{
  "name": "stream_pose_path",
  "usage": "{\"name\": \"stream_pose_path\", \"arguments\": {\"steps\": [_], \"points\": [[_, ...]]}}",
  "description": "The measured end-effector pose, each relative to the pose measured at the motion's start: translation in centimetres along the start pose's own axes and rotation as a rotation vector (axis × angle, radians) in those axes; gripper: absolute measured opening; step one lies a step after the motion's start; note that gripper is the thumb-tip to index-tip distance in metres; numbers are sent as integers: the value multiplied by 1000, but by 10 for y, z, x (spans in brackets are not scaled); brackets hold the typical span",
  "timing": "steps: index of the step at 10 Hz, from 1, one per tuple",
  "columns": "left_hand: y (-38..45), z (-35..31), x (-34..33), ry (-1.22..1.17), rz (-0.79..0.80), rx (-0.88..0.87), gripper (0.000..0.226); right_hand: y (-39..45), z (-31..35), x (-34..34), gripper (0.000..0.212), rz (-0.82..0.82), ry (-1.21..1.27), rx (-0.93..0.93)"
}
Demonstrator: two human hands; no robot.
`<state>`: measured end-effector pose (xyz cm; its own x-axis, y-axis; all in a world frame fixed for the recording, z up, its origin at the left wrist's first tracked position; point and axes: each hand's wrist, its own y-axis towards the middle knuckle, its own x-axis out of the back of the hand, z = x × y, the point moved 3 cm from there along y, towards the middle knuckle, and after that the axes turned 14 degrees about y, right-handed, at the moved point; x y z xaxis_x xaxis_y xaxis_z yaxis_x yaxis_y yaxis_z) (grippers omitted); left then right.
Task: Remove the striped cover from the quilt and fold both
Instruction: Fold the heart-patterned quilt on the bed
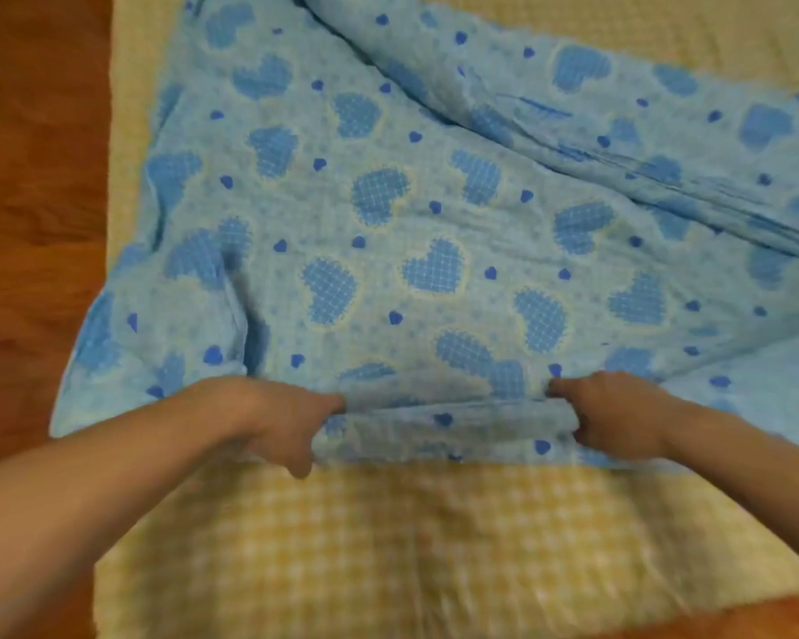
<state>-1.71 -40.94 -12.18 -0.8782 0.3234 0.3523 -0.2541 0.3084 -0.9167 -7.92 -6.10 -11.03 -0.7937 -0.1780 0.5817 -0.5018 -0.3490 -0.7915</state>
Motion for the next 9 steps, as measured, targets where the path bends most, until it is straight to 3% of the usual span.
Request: {"name": "stream_pose_path", "arguments": {"steps": [1,2,3,4,5,6,7,8,9], "points": [[-23,-72,-32,-43,553,-312,75,-48,5,-49,29,616,83,6],[0,-67,-13,-137,493,-188,53,-39,0,-32,27,789,296,-14],[38,8,45,-420,-356,239,35,25,-17,18,11,201,707,-100],[54,89,58,-530,-677,637,84,86,-24,78,16,-337,584,-183],[86,129,35,-450,-372,747,132,134,-17,124,33,-506,595,-171],[111,141,31,-446,-274,706,150,177,-10,169,48,-631,553,-68],[125,145,36,-562,-311,763,159,230,-3,234,63,-724,511,-3],[137,147,42,-572,-295,844,164,288,5,297,79,-708,697,-33],[143,150,42,-586,-296,868,166,330,29,317,94,-496,978,-77]]}}
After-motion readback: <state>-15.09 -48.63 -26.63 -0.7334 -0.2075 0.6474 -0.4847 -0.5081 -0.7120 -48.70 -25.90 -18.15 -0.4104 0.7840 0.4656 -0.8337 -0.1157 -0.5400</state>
